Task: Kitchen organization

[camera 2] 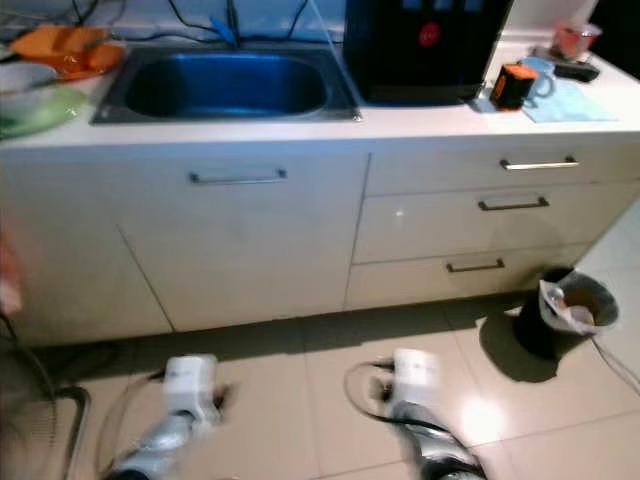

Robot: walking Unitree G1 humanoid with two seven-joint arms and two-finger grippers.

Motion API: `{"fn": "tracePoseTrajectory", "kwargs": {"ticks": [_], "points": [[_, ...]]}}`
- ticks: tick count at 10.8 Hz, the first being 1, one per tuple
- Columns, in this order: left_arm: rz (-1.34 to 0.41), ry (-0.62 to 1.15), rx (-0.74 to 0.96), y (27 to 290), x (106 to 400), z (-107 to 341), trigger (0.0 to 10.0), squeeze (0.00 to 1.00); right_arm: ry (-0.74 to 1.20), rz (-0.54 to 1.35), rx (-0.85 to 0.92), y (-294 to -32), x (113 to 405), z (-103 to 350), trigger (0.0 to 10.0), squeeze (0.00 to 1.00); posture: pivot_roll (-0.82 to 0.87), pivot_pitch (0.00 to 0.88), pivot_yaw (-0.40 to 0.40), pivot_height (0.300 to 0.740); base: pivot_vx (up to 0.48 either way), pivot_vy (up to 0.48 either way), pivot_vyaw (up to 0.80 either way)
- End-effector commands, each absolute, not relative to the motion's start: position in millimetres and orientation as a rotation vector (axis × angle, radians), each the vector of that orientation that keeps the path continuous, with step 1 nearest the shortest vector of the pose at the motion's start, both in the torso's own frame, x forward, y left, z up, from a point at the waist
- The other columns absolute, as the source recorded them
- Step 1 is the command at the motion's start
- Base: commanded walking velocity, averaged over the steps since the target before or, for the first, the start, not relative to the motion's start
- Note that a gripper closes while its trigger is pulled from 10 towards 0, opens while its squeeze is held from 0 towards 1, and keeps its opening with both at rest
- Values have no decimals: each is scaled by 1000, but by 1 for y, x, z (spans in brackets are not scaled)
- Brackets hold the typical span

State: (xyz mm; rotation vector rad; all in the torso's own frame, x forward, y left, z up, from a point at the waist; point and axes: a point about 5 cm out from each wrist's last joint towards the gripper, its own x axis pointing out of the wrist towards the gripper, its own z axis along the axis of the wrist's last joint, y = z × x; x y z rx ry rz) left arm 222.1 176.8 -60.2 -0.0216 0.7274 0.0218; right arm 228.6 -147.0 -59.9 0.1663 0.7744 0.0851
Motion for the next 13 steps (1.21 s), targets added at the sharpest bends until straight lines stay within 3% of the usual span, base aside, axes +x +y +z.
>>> {"fn": "tracePoseTrajectory", "kwargs": {"ticks": [1,6,13], "points": [[-3,721,-32,165,223,-60,10000,0,777,53,146,-162,228,-60,10000,0,43,36,-25,740,0,0,0],[0,729,-37,166,219,-63,10000,0,785,55,147,-161,224,-62,10000,0,47,52,-27,740,0,0,0],[1,729,-42,166,219,-63,10000,0,780,65,142,-161,225,-61,10000,0,50,53,-30,740,450,0,79]]}}
